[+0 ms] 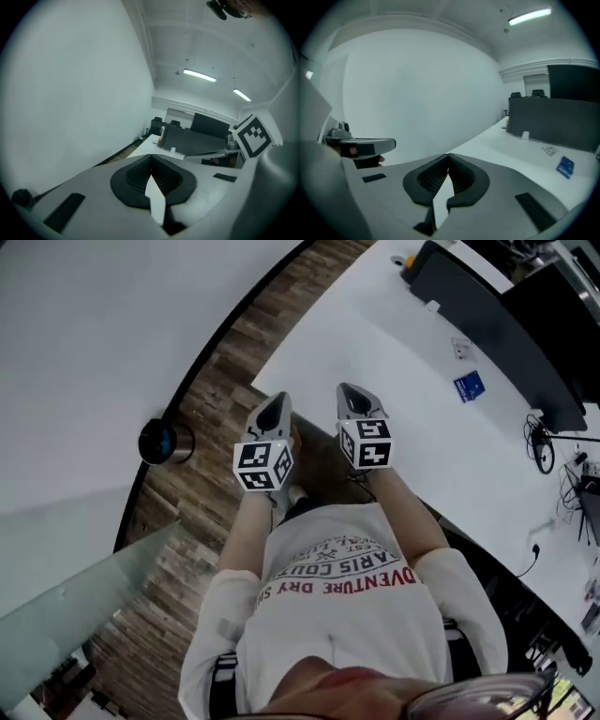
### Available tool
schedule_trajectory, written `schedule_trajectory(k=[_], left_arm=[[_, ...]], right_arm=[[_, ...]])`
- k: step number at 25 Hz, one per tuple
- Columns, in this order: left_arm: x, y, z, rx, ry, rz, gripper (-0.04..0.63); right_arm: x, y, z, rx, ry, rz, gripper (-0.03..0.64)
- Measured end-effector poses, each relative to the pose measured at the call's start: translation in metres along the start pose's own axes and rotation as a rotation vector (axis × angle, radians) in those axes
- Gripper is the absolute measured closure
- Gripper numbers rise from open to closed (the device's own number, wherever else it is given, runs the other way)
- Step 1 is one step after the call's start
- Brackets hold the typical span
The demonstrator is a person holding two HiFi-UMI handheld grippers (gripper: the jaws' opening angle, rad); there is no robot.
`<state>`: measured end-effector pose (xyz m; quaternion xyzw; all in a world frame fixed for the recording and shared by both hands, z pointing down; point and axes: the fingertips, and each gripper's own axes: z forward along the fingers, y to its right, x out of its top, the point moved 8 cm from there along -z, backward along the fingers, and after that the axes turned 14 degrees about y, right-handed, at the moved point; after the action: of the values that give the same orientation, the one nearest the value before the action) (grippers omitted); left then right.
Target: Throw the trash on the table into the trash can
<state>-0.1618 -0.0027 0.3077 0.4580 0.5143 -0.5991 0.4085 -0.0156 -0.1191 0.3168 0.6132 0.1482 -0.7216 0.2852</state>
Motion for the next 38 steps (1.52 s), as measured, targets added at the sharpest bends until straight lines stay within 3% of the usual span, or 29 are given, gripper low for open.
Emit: schedule_trajectory(k=[4,8,13,18,27,38], left_arm=[[0.008,0.096,0.052,-0.202,0.018,0.072,0.572],[0.006,0.197,0.092,-0.391,0.04,0.079,0.572],[-0.019,0.31,0.109,-0.552,0.006,0.077,0.572],[-0.046,0.406,0.114,-0.659,-0.011,0.07,0.572],[-0.081,0.497,0.122,-0.711,-0.037,0.061,0.573],[-0.089,0.523,0.123,-0.706,-0.047,0.075,0.572]], right_arm=[[0.023,0.089,-0.071,-0.174,0.075,0.0,0.591],[0.023,0.169,-0.154,-0.367,0.116,0.014,0.591],[0.015,0.242,-0.248,-0.524,0.146,0.005,0.591],[0.003,0.303,-0.322,-0.637,0.16,0.017,0.591],[-0.01,0.366,-0.385,-0.687,0.169,0.015,0.591],[-0.018,0.385,-0.401,-0.667,0.162,0.03,0.591]])
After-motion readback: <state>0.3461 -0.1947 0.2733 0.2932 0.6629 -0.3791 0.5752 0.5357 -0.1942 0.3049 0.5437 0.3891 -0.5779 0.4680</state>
